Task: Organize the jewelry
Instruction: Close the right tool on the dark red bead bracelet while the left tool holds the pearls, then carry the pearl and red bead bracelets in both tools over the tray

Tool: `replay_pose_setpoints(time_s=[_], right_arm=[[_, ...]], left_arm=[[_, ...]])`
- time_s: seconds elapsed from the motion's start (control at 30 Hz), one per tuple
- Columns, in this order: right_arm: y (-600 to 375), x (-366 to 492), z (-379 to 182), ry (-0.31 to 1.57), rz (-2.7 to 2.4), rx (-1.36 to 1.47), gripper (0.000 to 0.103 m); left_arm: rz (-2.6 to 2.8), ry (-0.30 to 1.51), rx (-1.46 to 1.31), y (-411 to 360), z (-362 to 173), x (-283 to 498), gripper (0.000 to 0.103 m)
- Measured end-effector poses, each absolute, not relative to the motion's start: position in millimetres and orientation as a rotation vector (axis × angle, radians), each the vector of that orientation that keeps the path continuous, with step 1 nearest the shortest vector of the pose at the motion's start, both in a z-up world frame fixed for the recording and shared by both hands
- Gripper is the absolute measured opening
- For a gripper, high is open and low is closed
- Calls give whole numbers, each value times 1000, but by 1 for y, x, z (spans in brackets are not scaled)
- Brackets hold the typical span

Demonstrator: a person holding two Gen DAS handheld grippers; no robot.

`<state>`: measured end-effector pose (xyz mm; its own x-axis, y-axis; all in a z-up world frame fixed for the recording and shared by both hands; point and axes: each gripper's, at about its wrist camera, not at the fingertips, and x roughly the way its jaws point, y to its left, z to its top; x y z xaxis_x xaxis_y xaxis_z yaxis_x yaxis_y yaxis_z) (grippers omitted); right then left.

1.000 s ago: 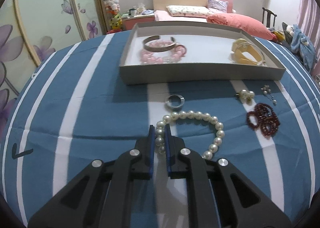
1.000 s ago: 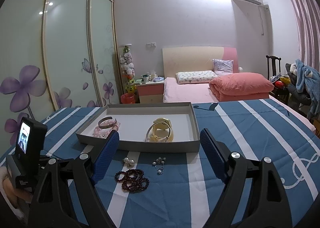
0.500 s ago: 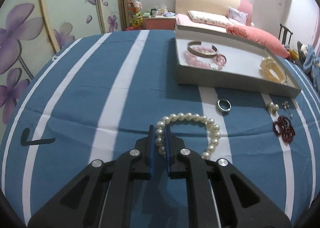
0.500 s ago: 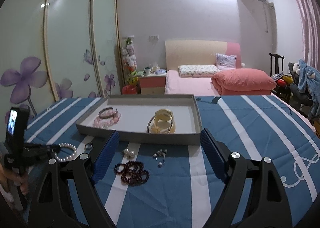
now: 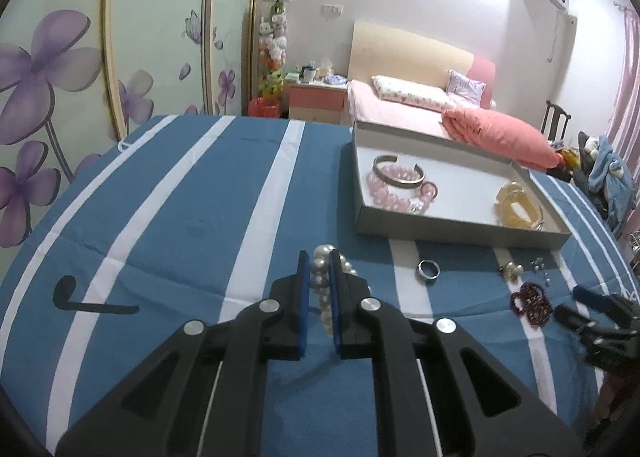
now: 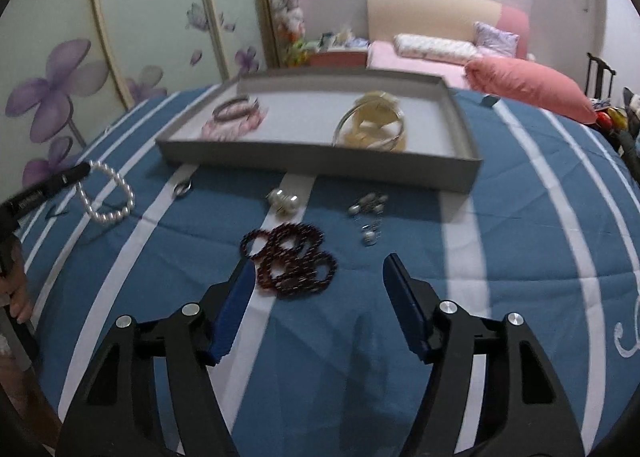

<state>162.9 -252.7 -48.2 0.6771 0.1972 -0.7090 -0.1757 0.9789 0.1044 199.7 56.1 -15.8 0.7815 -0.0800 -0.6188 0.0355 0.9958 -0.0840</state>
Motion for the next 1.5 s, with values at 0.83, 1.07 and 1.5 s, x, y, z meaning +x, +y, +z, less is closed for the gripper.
replay_pose_setpoints(time_s=[0.83, 1.07, 1.5], right_arm=[[-253, 172, -32, 752, 240, 51, 9], [-270, 157, 0, 596, 227, 110, 9], [-278, 137, 36, 411, 222, 129, 9]], left_arm=[[-94, 620, -78, 50, -2, 190, 10], [-118, 584, -76, 44, 7, 181, 10], [-155, 513, -75, 33, 28, 164, 10]])
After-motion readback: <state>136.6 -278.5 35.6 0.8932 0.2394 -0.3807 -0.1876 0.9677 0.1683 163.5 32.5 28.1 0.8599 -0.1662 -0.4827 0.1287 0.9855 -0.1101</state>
